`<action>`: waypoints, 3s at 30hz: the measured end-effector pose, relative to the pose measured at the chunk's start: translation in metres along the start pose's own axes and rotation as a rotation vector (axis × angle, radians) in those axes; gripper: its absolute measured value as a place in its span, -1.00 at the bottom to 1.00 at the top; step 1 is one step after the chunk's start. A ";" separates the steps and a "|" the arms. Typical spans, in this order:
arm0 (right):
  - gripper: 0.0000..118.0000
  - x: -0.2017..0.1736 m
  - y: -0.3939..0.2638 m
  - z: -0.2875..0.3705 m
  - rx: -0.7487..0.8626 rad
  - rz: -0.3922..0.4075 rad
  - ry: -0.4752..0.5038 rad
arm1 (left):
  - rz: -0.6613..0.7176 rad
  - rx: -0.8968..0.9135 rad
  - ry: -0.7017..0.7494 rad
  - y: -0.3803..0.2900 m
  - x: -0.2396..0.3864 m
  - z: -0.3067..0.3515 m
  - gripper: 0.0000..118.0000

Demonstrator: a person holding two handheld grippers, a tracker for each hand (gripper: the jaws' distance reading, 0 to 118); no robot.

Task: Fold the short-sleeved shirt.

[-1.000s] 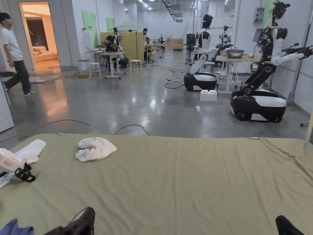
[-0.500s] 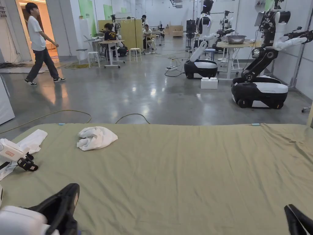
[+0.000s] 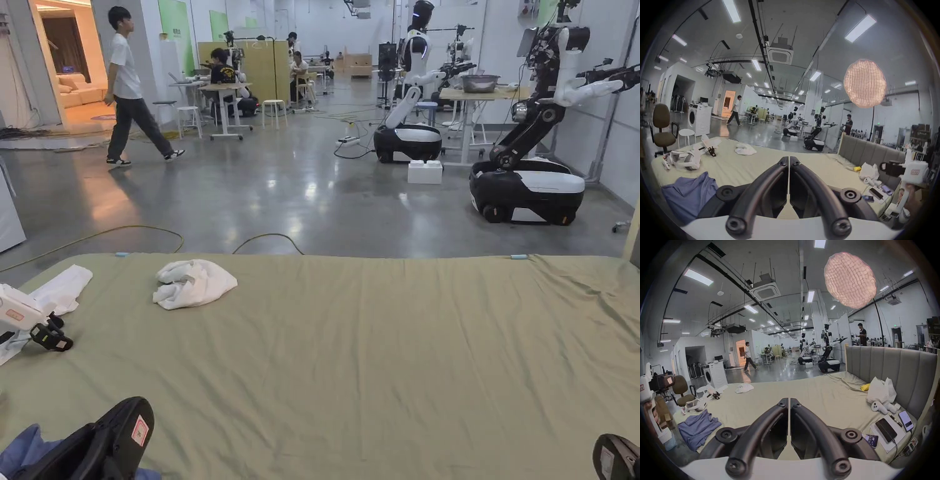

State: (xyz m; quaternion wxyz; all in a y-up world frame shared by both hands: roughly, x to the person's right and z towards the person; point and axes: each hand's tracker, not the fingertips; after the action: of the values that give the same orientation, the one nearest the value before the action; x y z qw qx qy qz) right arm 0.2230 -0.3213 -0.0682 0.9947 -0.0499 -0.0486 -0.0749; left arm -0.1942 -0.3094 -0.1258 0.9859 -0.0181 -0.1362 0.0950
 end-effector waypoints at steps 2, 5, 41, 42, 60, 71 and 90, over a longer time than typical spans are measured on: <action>-0.96 0.000 0.002 0.000 -0.003 0.010 0.000 | 0.046 0.015 -0.017 0.000 -0.002 0.001 -0.98; -0.96 -0.007 0.008 0.004 -0.013 0.031 -0.014 | 0.023 0.005 -0.005 0.001 0.000 0.001 -0.98; -0.96 -0.091 -0.019 -0.053 -0.133 0.021 0.394 | -0.039 -0.225 0.393 -0.008 -0.101 0.072 -0.45; -0.96 -0.094 -0.022 -0.056 -0.142 0.018 0.404 | -0.026 -0.265 0.404 -0.012 -0.114 0.065 -0.36; -0.96 -0.049 -0.076 -0.078 -0.435 0.120 0.221 | 0.038 -0.974 0.444 -0.194 -0.327 -0.168 0.37; -0.96 -0.032 -0.088 -0.066 -0.469 0.055 0.171 | 0.097 -0.967 0.528 -0.185 -0.324 -0.169 -0.93; -0.96 0.033 -0.075 0.009 -0.360 -0.083 0.017 | 0.093 -0.674 -0.507 -0.122 0.066 -0.258 -0.93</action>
State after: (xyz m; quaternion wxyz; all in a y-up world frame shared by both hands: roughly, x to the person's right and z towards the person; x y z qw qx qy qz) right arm 0.2428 -0.3991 -0.0488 0.9661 -0.2247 -0.0281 -0.1238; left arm -0.0399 -0.4190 -0.3490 0.8548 -0.3218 -0.3968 0.0909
